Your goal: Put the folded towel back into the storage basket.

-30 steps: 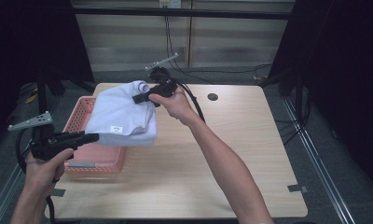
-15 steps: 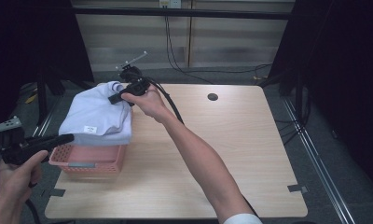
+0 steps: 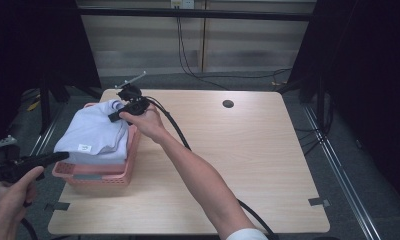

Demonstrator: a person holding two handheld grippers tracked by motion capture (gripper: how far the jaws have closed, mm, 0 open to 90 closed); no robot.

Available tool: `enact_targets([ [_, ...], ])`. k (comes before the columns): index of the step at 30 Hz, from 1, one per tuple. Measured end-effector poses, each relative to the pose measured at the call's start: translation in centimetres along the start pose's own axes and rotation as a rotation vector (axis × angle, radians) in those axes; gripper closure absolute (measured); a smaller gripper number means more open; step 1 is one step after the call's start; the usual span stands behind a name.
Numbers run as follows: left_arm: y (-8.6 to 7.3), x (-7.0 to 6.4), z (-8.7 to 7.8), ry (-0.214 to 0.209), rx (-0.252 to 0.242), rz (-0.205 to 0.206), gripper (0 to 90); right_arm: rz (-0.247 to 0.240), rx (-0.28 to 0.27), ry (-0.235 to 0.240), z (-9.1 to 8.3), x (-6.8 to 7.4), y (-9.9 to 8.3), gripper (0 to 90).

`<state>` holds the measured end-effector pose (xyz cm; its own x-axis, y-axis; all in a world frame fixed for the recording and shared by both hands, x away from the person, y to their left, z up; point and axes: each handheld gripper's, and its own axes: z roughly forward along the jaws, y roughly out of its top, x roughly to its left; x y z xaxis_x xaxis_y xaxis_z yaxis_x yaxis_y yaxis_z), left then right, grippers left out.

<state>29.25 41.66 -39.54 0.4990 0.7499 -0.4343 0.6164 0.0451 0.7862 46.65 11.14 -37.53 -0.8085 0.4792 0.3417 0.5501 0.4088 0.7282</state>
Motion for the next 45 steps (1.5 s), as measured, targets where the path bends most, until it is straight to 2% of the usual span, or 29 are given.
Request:
enact_targets([
  [5,-0.9,0.9,0.6,0.027,0.023,-0.023,75.3,0.007,0.018,-0.011,1.2,-0.2,-0.8,69.7],
  [6,-0.9,1.1,0.8,0.055,0.06,-0.007,75.3,0.006,0.027,-0.015,1.7,-0.4,-1.1,69.7],
  [10,-1.3,1.6,1.2,0.077,0.091,-0.005,75.2,0.01,0.025,-0.009,2.4,-0.9,-1.5,69.7],
  [13,-1.6,2.0,1.8,0.106,0.101,-0.021,75.0,0.021,0.04,-0.027,3.3,-1.1,-2.0,69.7],
  [14,-1.7,2.1,1.9,0.109,0.11,-0.01,74.8,0.019,0.043,-0.029,3.6,-1.2,-2.2,69.6],
  [16,-1.8,2.0,2.1,0.117,0.107,-0.015,74.6,0.029,0.044,-0.036,3.9,-1.3,-2.5,69.5],
  [19,-1.9,2.0,2.6,0.142,0.146,0.016,74.2,0.035,0.057,-0.048,4.3,-1.5,-2.7,69.3],
  [21,-1.9,1.8,2.8,0.155,0.158,0.02,74.2,0.037,0.056,-0.055,4.6,-1.6,-2.8,69.1],
  [27,-2.0,1.8,3.5,0.162,0.197,0.033,71.7,0.044,0.071,-0.076,5.3,-2.0,-3.4,65.1],
  [28,-1.9,1.7,3.6,0.168,0.2,0.027,65.0,0.041,0.072,-0.091,5.4,-2.2,-3.5,60.9],
  [29,-1.9,1.7,3.6,0.168,0.2,0.027,62.0,0.041,0.072,-0.091,5.4,-2.2,-3.5,60.9],
  [30,-2.0,1.5,3.5,0.156,0.179,0.014,60.8,0.048,0.08,-0.121,5.5,-2.3,-3.6,52.9],
  [32,-1.9,1.4,3.5,0.159,0.186,0.024,57.8,0.046,0.081,-0.121,5.5,-2.4,-3.6,50.5],
  [34,-1.9,1.2,3.4,0.176,0.188,0.035,50.0,0.043,0.076,-0.121,5.4,-2.6,-3.6,43.5],
  [35,-1.9,1.0,3.3,0.177,0.185,0.046,45.7,0.044,0.069,-0.129,5.3,-2.7,-3.6,39.5],
  [36,-1.7,0.7,3.1,0.185,0.153,0.04,37.9,0.04,0.062,-0.133,5.0,-2.9,-3.3,38.6],
  [37,-1.7,0.7,3.1,0.185,0.153,0.04,35.5,0.04,0.062,-0.133,5.0,-2.9,-3.3,38.6],
  [38,-1.6,0.6,2.9,0.174,0.142,0.051,35.5,0.039,0.056,-0.137,4.7,-2.9,-3.2,38.1],
  [40,-1.2,0.3,2.8,0.191,0.147,0.06,36.0,0.035,0.047,-0.132,4.3,-3.0,-3.1,37.1],
  [43,-0.8,-0.2,2.7,0.189,0.137,0.074,35.4,0.026,0.023,-0.116,3.6,-2.9,-2.9,37.1],
  [45,-0.7,-0.7,2.9,0.182,0.135,0.084,36.5,-0.003,0.01,-0.109,3.0,-2.7,-2.9,37.1],
])
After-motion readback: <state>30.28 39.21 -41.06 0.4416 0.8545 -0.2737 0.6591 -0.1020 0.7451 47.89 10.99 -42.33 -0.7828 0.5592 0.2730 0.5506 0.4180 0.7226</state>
